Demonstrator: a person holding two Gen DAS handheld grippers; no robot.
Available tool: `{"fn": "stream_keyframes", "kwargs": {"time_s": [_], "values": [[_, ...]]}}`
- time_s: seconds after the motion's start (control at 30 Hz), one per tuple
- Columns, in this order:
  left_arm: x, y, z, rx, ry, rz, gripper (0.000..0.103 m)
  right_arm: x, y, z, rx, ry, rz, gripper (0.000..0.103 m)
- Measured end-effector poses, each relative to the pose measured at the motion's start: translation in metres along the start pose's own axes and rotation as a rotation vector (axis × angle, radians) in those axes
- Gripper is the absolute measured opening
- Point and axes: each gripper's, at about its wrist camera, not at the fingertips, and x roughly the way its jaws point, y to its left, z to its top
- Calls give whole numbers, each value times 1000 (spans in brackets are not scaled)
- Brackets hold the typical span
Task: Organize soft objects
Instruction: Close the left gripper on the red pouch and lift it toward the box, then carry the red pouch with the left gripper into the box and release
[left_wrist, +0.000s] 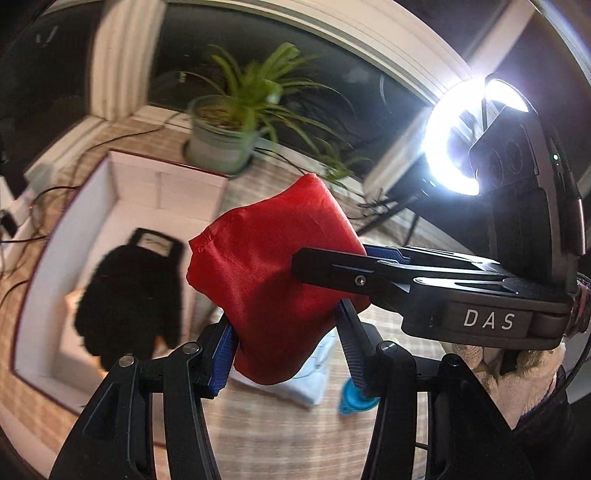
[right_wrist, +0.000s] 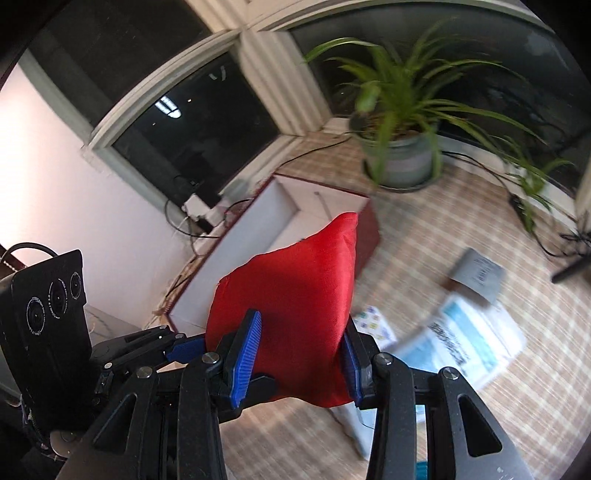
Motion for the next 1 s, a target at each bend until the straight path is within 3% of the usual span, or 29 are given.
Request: {"fn": "stream_keyframes", "kwargs": {"time_s": [0.4,1.0], "values": [[-26,62,0,-79,-32,83,49,58,48,32,-96,53,34,38],[6,116,5,-188,-3,151,49,121,54,55,-113,105,-20,38]]}}
